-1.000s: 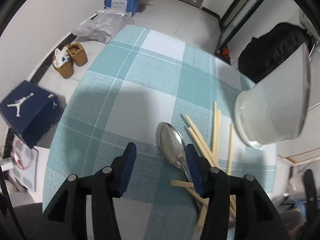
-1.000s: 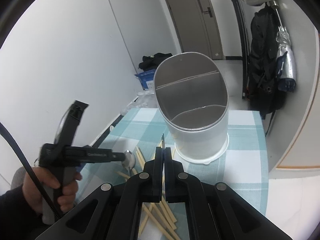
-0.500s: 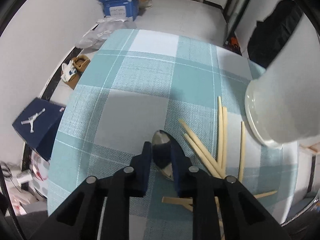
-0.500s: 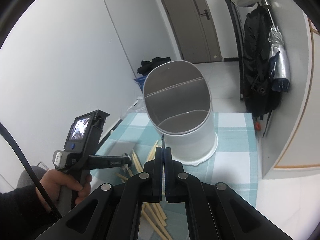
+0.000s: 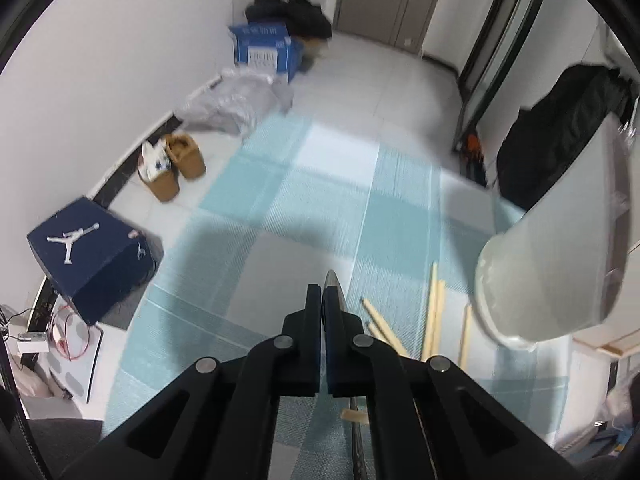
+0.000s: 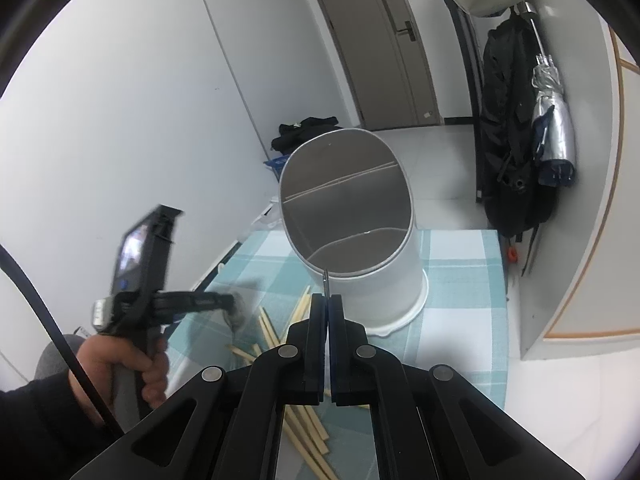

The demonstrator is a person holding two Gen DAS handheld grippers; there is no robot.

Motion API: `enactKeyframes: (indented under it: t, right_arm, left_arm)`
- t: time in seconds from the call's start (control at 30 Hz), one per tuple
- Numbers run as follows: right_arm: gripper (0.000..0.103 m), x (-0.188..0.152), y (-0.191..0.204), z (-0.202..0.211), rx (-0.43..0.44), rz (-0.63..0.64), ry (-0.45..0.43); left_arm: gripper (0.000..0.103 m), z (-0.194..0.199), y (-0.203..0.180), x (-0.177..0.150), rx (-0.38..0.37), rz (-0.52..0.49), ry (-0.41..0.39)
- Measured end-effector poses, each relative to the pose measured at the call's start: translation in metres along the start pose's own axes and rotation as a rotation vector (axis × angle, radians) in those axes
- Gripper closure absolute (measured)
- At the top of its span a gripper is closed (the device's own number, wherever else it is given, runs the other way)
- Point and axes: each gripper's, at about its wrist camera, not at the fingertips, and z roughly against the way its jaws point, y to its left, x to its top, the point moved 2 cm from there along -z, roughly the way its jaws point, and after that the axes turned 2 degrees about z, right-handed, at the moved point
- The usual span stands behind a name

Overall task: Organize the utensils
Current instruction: 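Lift the spoon with the left tool while the right tool carries the fork to the holder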

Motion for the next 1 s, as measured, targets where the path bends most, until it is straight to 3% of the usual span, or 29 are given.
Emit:
enactKeyframes:
  t: [0.2, 0.43, 0.6, 1.0]
  right_arm:
    - [0.102, -0.001, 0.009, 0.001, -0.023, 0.027, -0.012]
    - [0.102, 0.003, 0.022, 0.003, -0.063, 0.067, -0.051]
    - [0.102, 0.008, 0.028, 0.013, -0.087, 0.093, -0.086]
    - [0.102, 0.045, 0.034, 0.056, -0.11, 0.138, -0.195]
  left_arm:
    - [0.103, 0.039, 0.001, 0.004, -0.042, -0.009, -0.166]
    - [0.103, 0.074, -0.015, -0.002, -0.107, -0.12, -0.298]
    - [0.103, 0.087, -0.019, -0.001, -0.155, -0.171, -0.328]
    - [0.103, 0.141, -0.032, 0.016, -0.279, -0.178, -0.408]
